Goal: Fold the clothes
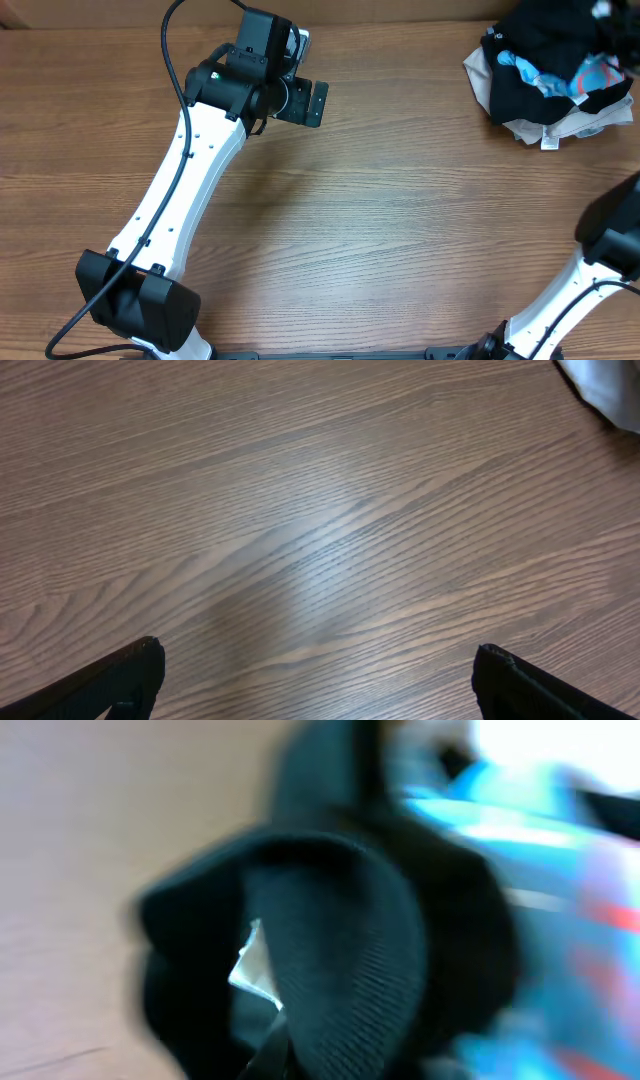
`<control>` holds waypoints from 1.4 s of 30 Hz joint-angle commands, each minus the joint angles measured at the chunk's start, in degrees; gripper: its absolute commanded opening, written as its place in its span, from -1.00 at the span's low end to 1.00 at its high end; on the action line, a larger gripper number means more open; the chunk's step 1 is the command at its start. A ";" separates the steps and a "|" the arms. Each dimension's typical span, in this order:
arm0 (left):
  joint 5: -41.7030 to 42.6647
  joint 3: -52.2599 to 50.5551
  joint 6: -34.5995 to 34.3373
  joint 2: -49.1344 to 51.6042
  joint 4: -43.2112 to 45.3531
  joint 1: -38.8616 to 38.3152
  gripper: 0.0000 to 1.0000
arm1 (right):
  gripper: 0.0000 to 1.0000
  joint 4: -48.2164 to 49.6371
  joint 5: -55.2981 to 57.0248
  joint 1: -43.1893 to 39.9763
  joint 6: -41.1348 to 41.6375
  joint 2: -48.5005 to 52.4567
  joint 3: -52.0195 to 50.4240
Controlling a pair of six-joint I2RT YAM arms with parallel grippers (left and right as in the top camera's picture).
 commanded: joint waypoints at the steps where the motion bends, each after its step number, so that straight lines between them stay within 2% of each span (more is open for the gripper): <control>1: -0.57 0.11 -0.57 0.72 0.07 0.02 1.00 | -0.52 -6.14 1.42 -1.73 -9.68 -1.33 0.98; 2: -0.59 0.11 -0.57 0.72 0.02 0.02 1.00 | -0.21 -7.93 2.03 -1.92 -11.21 -1.33 0.98; 3: -0.57 0.11 -0.57 0.72 0.02 0.02 1.00 | -0.02 -9.66 2.51 -1.99 -12.83 -1.33 0.98; 4: -0.57 0.11 -0.57 0.72 0.02 0.02 1.00 | 0.27 -11.06 3.19 -2.08 -13.97 -1.33 0.98; 5: -0.57 0.09 -0.57 0.72 0.02 0.02 1.00 | 0.40 -12.90 4.87 -2.10 -15.19 -1.33 0.98; 9: -0.57 0.11 -0.57 0.72 -0.13 0.02 0.99 | 0.52 -15.21 8.57 -2.25 -17.92 -1.66 1.07; 17: -0.57 0.09 -0.57 0.72 -0.13 0.02 0.99 | 0.98 -15.19 11.15 -1.11 -27.89 -9.20 5.90; 24: -0.57 0.09 -0.57 0.72 -0.26 0.02 0.99 | 1.00 -10.12 17.40 4.42 -33.18 -12.37 7.82; 30: -0.66 0.11 -0.55 0.72 -0.26 0.02 0.99 | 1.00 3.98 30.47 11.80 -35.21 -8.26 7.69; 33: -1.14 0.09 -0.55 0.72 -0.28 0.02 0.99 | 1.00 8.66 32.79 13.55 -36.85 -4.55 7.69; 37: -1.25 0.11 -0.57 0.72 -0.31 0.02 1.00 | 1.00 7.76 33.48 13.90 -36.81 1.86 7.69; 42: -1.25 0.11 -0.57 0.72 -0.31 0.02 1.00 | 1.00 -1.01 38.18 12.20 -36.81 11.10 7.69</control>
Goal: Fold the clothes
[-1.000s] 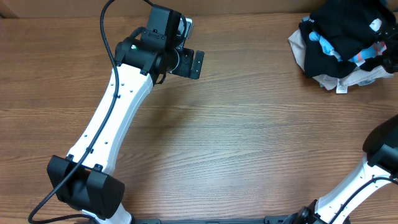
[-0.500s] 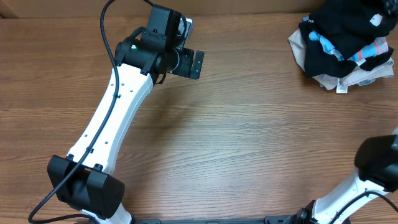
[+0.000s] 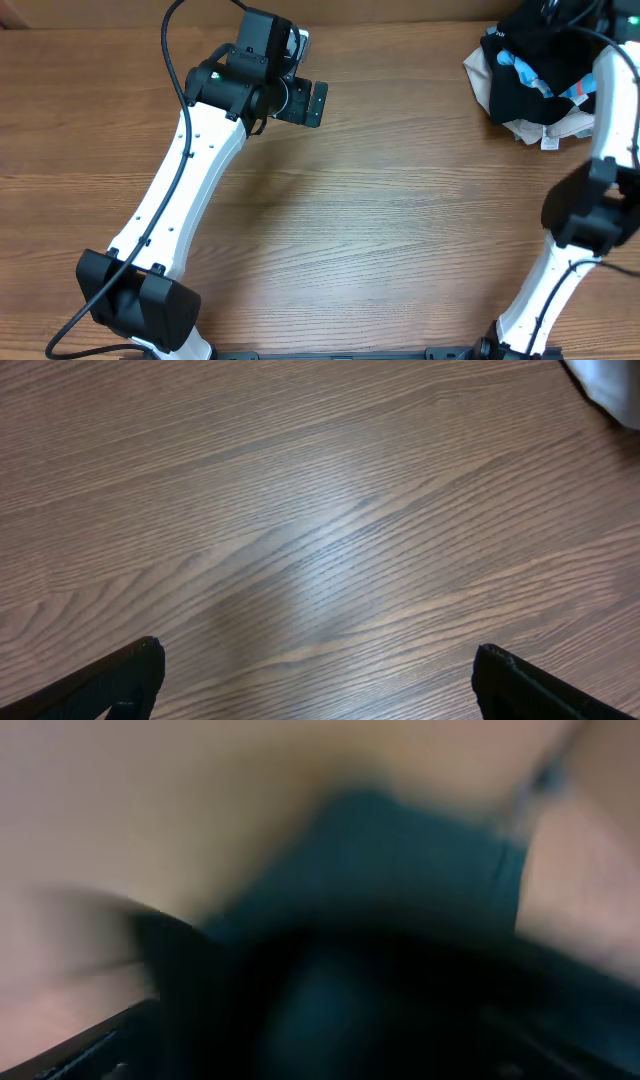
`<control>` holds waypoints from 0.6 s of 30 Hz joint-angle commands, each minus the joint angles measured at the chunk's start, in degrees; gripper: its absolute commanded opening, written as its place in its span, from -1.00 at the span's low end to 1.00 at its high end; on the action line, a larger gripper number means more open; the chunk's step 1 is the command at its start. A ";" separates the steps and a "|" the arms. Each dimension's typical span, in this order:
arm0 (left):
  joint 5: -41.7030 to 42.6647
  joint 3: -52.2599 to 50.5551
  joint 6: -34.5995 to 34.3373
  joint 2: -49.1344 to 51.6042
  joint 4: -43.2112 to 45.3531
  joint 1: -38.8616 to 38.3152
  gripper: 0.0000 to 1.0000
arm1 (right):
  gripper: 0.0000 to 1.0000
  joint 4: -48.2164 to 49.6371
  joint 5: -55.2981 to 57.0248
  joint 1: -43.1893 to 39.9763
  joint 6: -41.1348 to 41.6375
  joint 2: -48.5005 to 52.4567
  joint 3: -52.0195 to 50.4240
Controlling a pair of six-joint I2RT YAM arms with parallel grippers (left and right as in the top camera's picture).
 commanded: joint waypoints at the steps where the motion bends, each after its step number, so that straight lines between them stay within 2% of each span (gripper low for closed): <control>1: -0.83 0.09 -0.55 0.66 -0.15 0.02 1.00 | 1.00 -4.87 4.48 -2.54 -0.48 7.21 0.28; 5: -0.83 0.09 -0.55 0.66 -0.13 0.02 1.00 | 1.00 -11.78 3.93 -4.94 1.95 15.21 0.28; 9: -0.81 0.09 -0.55 0.66 -0.22 0.02 1.00 | 1.00 -14.45 1.20 -6.34 3.17 19.37 0.26; 18: -0.81 0.11 -0.57 0.66 -0.28 0.02 1.00 | 1.00 -17.18 -6.43 -6.56 3.17 16.06 4.35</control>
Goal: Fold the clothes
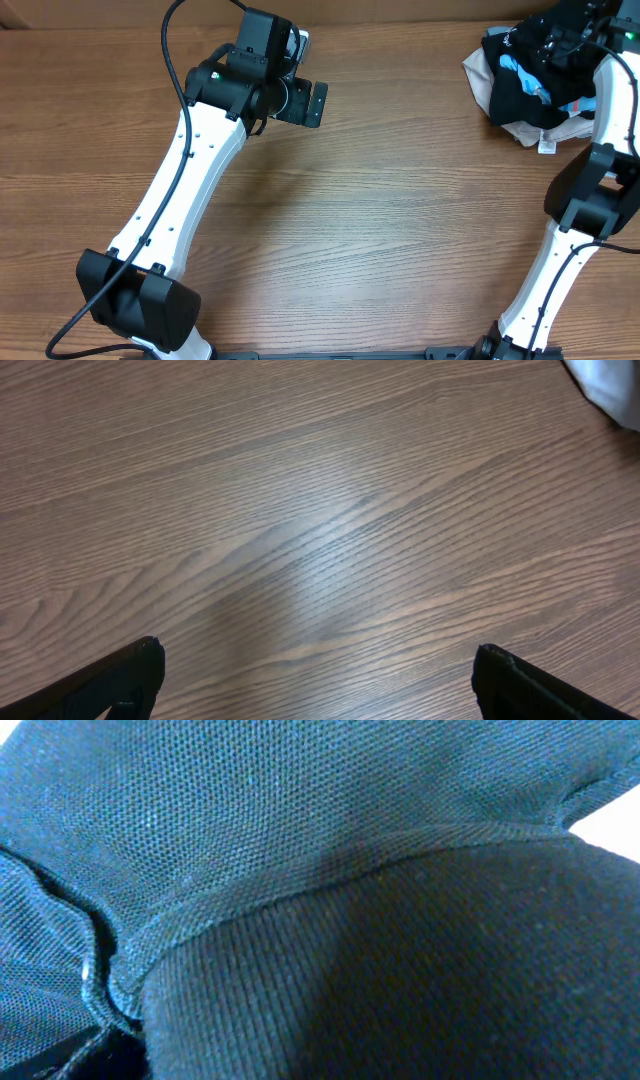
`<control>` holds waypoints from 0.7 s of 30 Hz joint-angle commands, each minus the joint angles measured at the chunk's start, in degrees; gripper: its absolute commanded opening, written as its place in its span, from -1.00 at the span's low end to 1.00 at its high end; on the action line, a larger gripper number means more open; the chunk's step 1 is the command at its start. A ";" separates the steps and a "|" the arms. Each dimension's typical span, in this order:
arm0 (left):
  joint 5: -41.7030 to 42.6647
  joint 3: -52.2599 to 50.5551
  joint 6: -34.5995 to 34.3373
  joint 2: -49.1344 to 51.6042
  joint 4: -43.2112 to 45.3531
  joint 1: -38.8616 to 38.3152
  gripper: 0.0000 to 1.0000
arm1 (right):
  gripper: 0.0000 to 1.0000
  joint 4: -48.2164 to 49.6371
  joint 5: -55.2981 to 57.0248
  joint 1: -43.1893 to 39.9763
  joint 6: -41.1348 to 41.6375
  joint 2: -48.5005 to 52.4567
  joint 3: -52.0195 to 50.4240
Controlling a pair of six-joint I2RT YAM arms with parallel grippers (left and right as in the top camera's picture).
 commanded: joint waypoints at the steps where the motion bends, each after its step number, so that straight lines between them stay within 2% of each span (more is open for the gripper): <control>1: -0.79 0.09 -0.55 0.63 -0.02 0.02 1.00 | 1.00 -7.10 -2.51 -2.14 2.12 3.98 -0.68; 9: -0.76 0.11 -0.57 0.63 0.00 0.02 1.00 | 1.00 -20.61 -4.79 -2.19 2.14 -10.78 18.38; 13: -0.76 0.09 -0.57 0.63 0.00 0.02 0.99 | 1.00 -28.57 -4.81 -1.90 2.14 -22.21 28.63; 21: -0.76 0.11 -0.57 0.63 0.00 0.02 1.00 | 1.00 -28.13 -4.74 -0.57 2.12 -39.47 31.10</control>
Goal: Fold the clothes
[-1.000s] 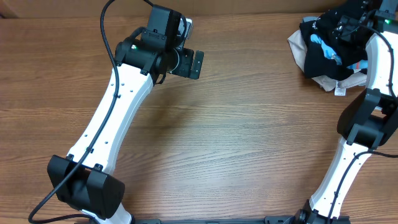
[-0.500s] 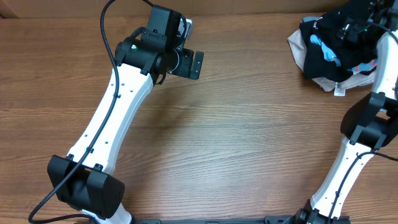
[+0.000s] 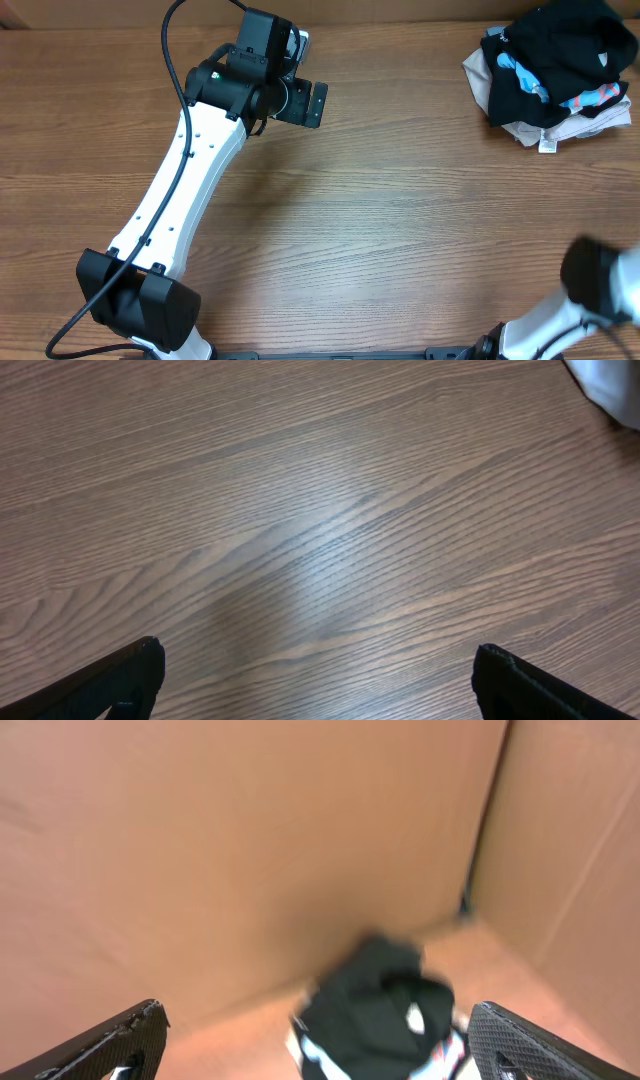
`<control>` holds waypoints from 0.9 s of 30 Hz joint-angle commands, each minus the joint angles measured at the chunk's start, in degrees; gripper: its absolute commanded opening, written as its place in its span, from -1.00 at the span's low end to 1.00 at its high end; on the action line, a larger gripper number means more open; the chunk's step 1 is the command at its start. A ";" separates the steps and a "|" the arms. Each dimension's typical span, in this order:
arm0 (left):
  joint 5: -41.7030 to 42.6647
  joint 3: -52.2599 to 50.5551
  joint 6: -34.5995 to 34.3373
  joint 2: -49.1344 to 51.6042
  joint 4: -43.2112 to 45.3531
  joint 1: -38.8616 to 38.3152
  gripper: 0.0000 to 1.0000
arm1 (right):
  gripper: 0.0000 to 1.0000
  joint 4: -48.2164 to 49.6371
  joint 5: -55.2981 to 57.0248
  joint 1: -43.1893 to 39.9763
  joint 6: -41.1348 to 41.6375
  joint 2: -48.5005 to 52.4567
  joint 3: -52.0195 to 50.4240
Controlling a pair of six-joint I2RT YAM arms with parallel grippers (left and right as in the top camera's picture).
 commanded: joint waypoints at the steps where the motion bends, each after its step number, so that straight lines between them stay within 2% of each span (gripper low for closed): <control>1: -0.74 0.09 -0.57 0.61 0.11 0.02 1.00 | 1.00 -0.74 -0.35 0.28 0.39 -4.37 -0.13; 12: -0.76 0.11 -0.57 0.61 0.11 0.02 0.99 | 1.00 -0.09 -0.37 0.31 0.42 -9.81 -0.13; 15: -0.76 0.09 -0.57 0.61 0.11 0.02 1.00 | 1.00 5.49 -0.83 1.99 1.73 -10.03 -0.13; 20: -0.76 0.09 -0.57 0.61 0.11 0.02 1.00 | 1.00 16.17 -1.03 9.84 1.75 -11.34 -0.28; 23: -0.79 0.09 -0.55 0.61 0.11 0.02 0.99 | 1.00 20.50 -7.74 15.47 1.92 -12.81 -1.68; 27: -0.76 0.09 -0.57 0.61 0.11 0.02 1.00 | 1.00 23.71 -17.90 18.73 1.92 -15.17 -6.95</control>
